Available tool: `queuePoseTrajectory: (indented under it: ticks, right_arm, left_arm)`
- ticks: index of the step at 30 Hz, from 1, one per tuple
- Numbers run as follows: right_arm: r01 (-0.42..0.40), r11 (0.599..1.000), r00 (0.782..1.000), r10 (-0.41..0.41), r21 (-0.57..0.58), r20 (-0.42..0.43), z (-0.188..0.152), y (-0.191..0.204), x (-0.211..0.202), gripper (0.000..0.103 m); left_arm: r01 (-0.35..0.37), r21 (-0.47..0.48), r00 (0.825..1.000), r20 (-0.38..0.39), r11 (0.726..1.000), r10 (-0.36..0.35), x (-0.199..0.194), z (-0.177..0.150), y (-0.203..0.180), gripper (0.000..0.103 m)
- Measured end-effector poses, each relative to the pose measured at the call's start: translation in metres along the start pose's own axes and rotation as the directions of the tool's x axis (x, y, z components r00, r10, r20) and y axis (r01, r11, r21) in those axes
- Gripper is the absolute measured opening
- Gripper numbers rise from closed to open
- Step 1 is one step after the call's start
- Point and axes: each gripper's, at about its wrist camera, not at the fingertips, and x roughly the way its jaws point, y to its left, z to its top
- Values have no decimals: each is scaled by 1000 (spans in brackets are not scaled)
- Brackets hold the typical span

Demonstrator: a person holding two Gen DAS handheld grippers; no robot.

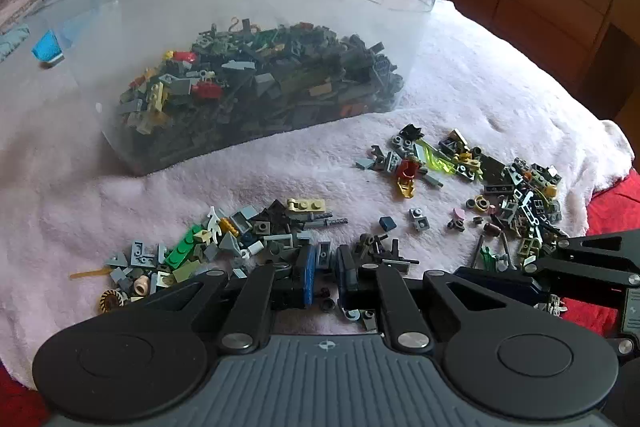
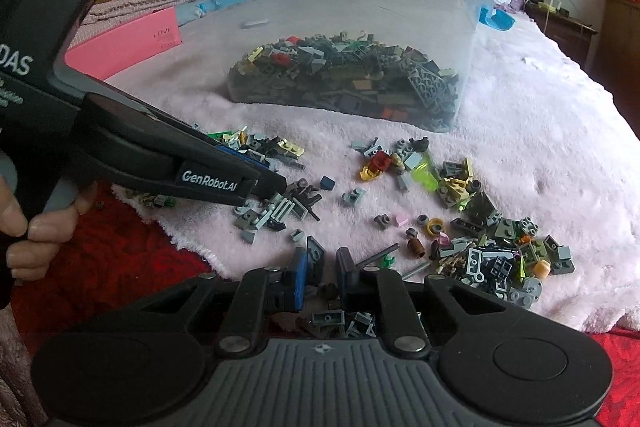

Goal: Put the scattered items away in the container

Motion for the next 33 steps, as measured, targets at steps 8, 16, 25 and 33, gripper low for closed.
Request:
queuePoseTrajectory:
  ticks: [8,16,25,33]
  right_arm:
    - [1,1000,1000,-1,-1,4,0,1,-1,15]
    - [11,1000,1000,-11,-10,16,3,5,-7,8]
    - [13,1000,999,-12,-23,44,9,11,-19,4]
    - [15,999,1000,-14,-36,25,11,16,-21,6]
  left_arm:
    - [3,-16,1000,24,1000,-2,-15,0,2,10]
    - [-3,-24,998,67,1000,4,-41,-3,1,10]
    - [-11,-3,995,95,1000,11,-61,-9,-4,10]
    - [-17,-5,996,82,1000,17,-64,-16,-3,10]
